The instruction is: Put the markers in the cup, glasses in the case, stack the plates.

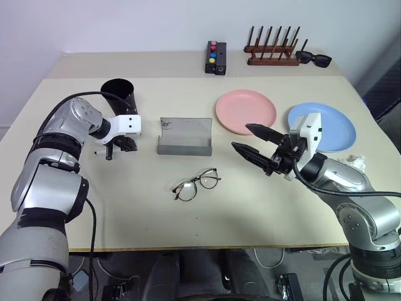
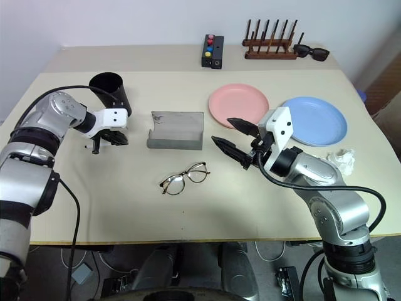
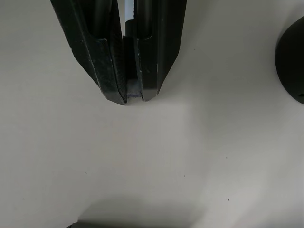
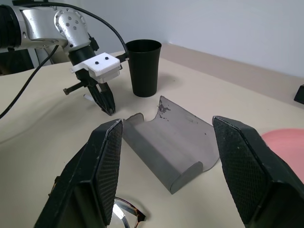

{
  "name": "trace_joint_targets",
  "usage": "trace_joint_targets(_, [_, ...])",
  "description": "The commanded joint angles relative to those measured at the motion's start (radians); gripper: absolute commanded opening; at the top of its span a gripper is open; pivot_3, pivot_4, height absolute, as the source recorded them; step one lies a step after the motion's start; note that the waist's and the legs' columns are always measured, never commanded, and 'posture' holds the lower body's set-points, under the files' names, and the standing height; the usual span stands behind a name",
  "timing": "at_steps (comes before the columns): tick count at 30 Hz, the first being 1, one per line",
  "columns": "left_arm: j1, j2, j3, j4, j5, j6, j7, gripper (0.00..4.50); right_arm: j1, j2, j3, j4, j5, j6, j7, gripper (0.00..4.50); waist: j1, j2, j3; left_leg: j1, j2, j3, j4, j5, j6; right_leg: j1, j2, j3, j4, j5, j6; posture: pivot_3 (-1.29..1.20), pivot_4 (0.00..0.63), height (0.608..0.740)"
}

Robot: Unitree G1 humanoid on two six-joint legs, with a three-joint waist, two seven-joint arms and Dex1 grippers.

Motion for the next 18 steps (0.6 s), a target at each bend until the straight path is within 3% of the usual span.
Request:
trace_joint_targets(1, [0.016, 0.006, 0.037, -0.012, -0.022, -0.009, -0.008, 0.01, 0.001, -0.001, -0.018, -0.036, -0.003, -0.018, 0.0, 3.04, 0.0, 0.0, 0.0, 0.0, 0.0, 0.0, 0.0, 0.0, 0.0, 0.0, 0.0, 0.0, 0.0, 0.0, 0.0, 0.0, 0.15, 0.735])
trace_joint_targets(5, [0.023, 0.008, 0.109, -0.048, -0.094, -0.001, -0.069, 0.01, 0.001, -0.004, -0.018, -0.035, -0.003, -0.016, 0.002, 3.04, 0.002, 0.0, 0.0, 0.0, 0.0, 0.0, 0.0, 0.0, 0.0, 0.0, -0.001, 0.0, 0.0, 0.0, 0.0, 0.0, 0.15, 0.735])
trace_joint_targets(11, [0.054, -0.006, 0.32, -0.259, -0.347, 0.187, -0.171, 0.01, -0.015, -0.014, -0.021, -0.034, 0.002, -0.013, 0.013, 3.04, 0.0, 0.0, 0.0, -0.001, 0.0, -0.001, 0.0, 0.0, 0.0, -0.001, -0.001, -0.001, 0.0, 0.0, 0.0, 0.0, 0.15, 0.735])
trace_joint_targets(18, [0.032, -0.067, 0.6, -0.405, -0.567, 0.294, 0.188, 0.01, -0.084, -0.021, -0.014, -0.043, 0.034, 0.006, 0.023, 3.04, -0.003, -0.001, 0.0, -0.001, 0.001, -0.004, 0.0, 0.0, 0.0, -0.002, -0.001, 0.0, 0.001, 0.0, 0.0, 0.0, 0.15, 0.735])
